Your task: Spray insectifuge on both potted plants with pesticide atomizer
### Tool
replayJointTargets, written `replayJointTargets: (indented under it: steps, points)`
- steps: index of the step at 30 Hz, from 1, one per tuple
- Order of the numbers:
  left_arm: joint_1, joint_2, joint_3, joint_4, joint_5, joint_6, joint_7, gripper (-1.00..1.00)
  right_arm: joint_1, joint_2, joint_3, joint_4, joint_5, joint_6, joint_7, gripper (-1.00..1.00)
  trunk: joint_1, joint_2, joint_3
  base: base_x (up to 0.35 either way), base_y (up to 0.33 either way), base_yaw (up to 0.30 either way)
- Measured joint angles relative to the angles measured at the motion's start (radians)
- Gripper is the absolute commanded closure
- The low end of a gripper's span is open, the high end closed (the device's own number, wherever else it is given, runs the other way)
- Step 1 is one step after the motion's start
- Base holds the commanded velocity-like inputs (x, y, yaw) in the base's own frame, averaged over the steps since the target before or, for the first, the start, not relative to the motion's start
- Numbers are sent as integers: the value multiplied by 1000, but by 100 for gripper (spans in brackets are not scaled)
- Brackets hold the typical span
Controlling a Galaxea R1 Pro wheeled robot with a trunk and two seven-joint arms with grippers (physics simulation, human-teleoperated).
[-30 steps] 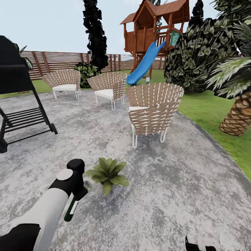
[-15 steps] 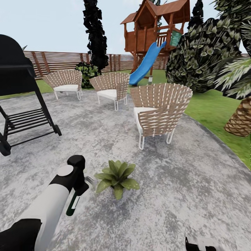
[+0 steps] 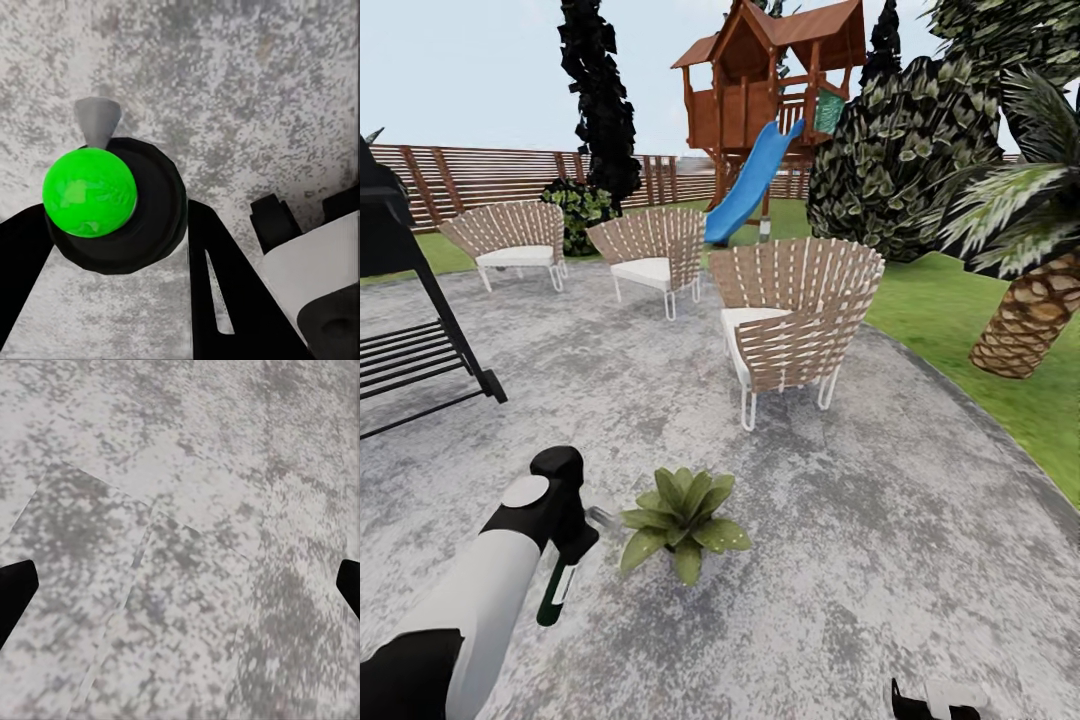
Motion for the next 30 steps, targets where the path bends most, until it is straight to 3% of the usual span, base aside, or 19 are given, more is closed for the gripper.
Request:
replayJointTargets:
  steps: [5, 8, 9, 19, 30]
  points:
    - [9, 8, 8, 0, 3, -2, 1, 100, 0, 0, 0, 0, 0, 0, 0, -100, 0, 0, 0, -1, 18, -1]
    - [9, 10, 27, 0, 73, 0, 11, 100, 0, 0, 0, 0, 0, 0, 1, -100, 0, 0, 0, -178, 246, -25]
    - [7, 10, 28, -1, 76, 0, 11, 100, 0, 0, 0, 0, 0, 0, 1, -100, 0, 0, 0, -213, 267, -164]
    - [-3, 9, 28, -68, 79, 0, 8, 100, 0, 0, 0, 0, 0, 1, 1, -100, 0, 0, 0, -158, 268, -247]
    - [7, 3, 21, -62, 80, -3, -2, 100, 0, 0, 0, -1, 0, 0, -1, -100, 0, 0, 0, 217, 261, -75]
